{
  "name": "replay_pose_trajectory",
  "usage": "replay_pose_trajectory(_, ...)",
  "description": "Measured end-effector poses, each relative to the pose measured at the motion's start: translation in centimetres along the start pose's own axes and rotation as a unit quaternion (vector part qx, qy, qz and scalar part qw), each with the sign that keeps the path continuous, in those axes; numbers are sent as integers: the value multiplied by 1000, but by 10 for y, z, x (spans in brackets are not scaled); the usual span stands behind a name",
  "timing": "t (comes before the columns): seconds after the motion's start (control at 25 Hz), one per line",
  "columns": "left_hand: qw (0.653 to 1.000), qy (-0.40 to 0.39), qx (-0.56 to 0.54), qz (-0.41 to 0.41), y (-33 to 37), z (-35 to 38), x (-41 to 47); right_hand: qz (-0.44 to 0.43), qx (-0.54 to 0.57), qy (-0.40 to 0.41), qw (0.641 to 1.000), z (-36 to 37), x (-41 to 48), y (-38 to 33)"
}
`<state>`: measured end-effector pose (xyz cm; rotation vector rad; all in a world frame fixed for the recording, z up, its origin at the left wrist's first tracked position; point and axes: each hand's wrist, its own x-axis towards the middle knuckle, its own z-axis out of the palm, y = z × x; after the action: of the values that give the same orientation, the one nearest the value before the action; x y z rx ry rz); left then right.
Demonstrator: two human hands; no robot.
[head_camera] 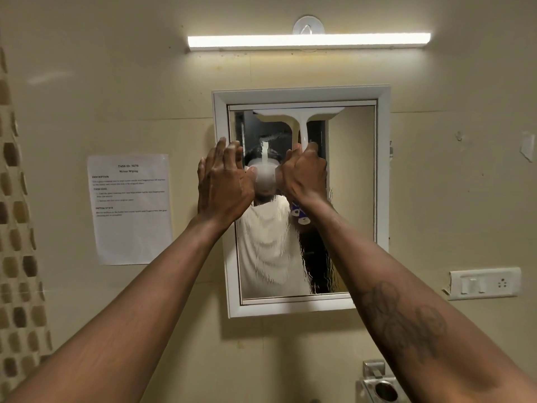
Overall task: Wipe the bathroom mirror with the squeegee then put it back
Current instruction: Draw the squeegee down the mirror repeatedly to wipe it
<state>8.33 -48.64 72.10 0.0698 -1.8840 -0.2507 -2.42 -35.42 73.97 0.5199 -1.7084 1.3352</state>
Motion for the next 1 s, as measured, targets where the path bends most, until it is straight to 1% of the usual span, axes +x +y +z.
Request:
replay_pose_trajectory(0.16, 1000, -11, -4, -2, 4, -2, -5, 3, -31, -25, 999, 3, -23, 12)
replay_pose_trajectory(0.28, 1000, -8, -3, -3, 0, -5, -9, 4, -22, -33, 999, 0, -49, 25)
replay_pose_trajectory(0.44, 1000, -10, -6, -3, -2, -8, -19, 40, -21, -63, 997, -2, -87, 36)
replay_pose_trajectory(0.6, 1000, -27, 0, -9, -2, -11, -30, 42, -39, -100, 993, -8, -139, 52)
replay_pose_trajectory(0.72, 1000, -26, 2, -1, -1, -17, -37, 68, -50, -126, 988, -15, -171, 55)
replay_pose_trajectory(0.84, 1000, -24, 4, -2, -1, -25, -36, 62, -40, -91, 993, -21, -163, 43)
replay_pose_trajectory(0.92, 1000, -16, 9, 2, -2, -31, -32, 37, -12, -50, 998, -24, -140, 26)
replay_pose_trajectory(1.0, 1000, -7, 6, 3, -5, -37, -29, 7, -17, -24, 1000, -23, -111, 9)
